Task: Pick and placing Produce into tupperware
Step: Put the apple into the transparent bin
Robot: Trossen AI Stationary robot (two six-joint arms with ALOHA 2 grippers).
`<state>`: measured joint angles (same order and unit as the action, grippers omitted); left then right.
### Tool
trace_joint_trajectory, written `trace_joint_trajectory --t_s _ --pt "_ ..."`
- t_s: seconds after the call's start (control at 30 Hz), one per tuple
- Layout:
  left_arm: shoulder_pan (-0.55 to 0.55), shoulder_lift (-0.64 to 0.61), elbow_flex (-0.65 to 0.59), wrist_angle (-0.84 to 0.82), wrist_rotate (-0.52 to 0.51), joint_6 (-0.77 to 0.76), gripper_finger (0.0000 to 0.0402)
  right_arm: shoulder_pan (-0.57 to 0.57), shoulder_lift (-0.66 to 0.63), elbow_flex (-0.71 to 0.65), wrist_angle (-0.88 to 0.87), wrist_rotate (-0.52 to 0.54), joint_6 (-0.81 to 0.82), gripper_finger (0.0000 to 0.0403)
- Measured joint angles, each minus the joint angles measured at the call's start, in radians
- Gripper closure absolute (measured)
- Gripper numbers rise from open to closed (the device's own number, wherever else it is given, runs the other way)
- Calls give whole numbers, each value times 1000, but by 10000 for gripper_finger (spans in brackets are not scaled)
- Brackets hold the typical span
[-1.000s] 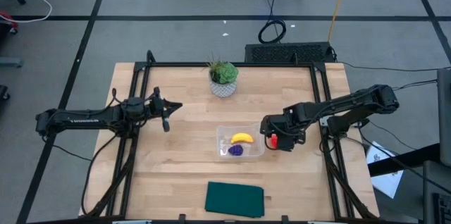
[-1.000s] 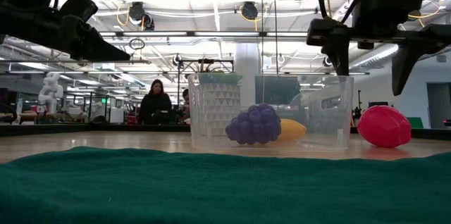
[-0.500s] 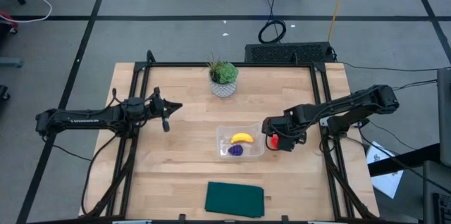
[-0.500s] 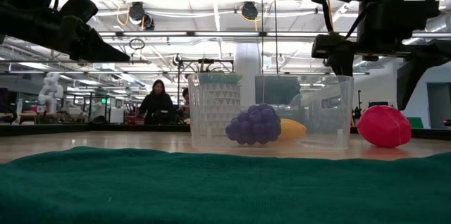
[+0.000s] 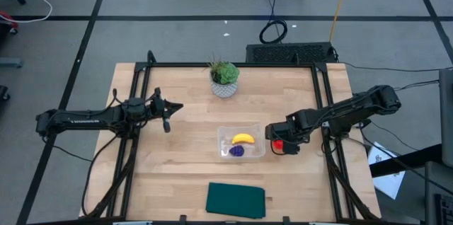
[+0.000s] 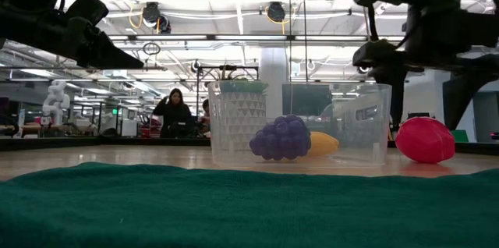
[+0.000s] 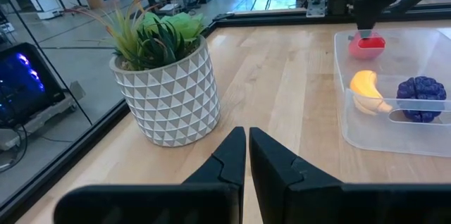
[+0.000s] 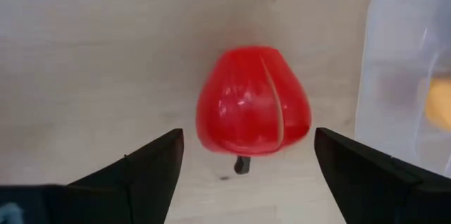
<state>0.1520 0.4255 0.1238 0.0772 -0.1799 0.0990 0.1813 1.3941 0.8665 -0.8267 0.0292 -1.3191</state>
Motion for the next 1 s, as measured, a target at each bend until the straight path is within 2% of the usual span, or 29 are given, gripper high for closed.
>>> trace_joint_trajectory --t_s 0.23,0.7,1.0 --pt "0 0 0 0 -1 -16 376 23 0 0 34 4 -52 91" --pt "0 0 0 0 -1 -19 376 24 0 0 52 -9 -56 91" --pt "0 0 0 -26 -5 -21 376 24 70 1 45 -26 -61 92"
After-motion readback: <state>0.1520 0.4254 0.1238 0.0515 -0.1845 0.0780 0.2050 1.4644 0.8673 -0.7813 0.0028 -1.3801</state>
